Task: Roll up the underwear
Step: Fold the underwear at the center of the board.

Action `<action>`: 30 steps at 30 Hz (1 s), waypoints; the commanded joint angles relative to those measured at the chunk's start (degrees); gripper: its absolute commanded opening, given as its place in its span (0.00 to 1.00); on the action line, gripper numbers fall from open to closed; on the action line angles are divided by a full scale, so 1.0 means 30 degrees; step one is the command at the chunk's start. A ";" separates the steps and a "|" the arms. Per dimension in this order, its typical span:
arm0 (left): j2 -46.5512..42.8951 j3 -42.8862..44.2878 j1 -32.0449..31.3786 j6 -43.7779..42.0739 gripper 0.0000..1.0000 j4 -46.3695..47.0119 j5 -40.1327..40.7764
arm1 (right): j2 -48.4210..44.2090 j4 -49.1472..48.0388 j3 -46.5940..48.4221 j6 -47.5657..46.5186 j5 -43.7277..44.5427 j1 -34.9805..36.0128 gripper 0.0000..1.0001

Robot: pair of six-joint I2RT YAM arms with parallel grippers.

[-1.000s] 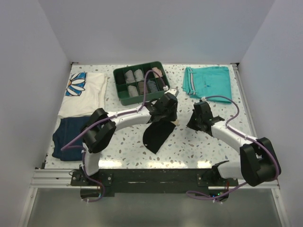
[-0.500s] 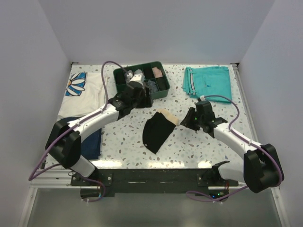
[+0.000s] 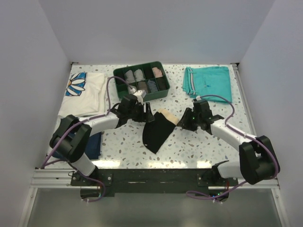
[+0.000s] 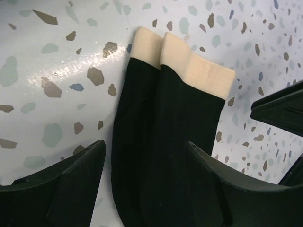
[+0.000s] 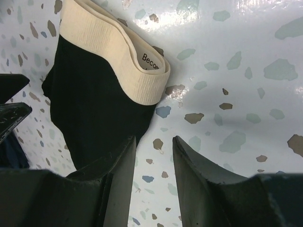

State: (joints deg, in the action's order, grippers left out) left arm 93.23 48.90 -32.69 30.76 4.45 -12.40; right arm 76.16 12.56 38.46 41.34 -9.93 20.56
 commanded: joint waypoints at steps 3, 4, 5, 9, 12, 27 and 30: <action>0.0299 -0.1474 0.0582 -0.0645 0.73 0.3815 -0.2455 | 0.0511 -0.0348 0.0979 -0.0274 -0.1054 -0.0055 0.42; 0.0416 -0.1622 0.0786 -0.0732 0.73 0.4081 -0.2573 | 0.0570 -0.0319 0.1067 -0.0304 -0.1141 -0.0055 0.42; 0.0533 -0.1769 0.0904 -0.0791 0.73 0.4287 -0.2690 | 0.0686 -0.0260 0.1213 -0.0333 -0.1258 -0.0055 0.42; 0.1207 -0.2063 0.1373 -0.1346 0.75 0.4931 -0.3420 | 0.0950 -0.0231 0.1477 -0.0450 -0.1521 -0.0055 0.42; 0.1793 -0.2093 0.1374 -0.1611 0.75 0.5459 -0.4240 | 0.1010 -0.0231 0.1536 -0.0509 -0.1581 -0.0055 0.42; 0.1679 -0.3294 0.1374 -0.1231 0.49 0.6486 -0.5270 | 0.1420 -0.0377 0.1508 -0.0392 -0.1786 -0.0026 0.42; 0.1385 -0.3352 0.1345 -0.1289 0.38 0.6515 -0.5036 | 0.1274 -0.0581 0.1303 -0.0305 -0.2049 -0.0026 0.42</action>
State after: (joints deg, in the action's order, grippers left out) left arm 99.63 39.70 -28.84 27.88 22.81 -27.33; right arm 81.17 12.40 41.25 40.73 -13.50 20.56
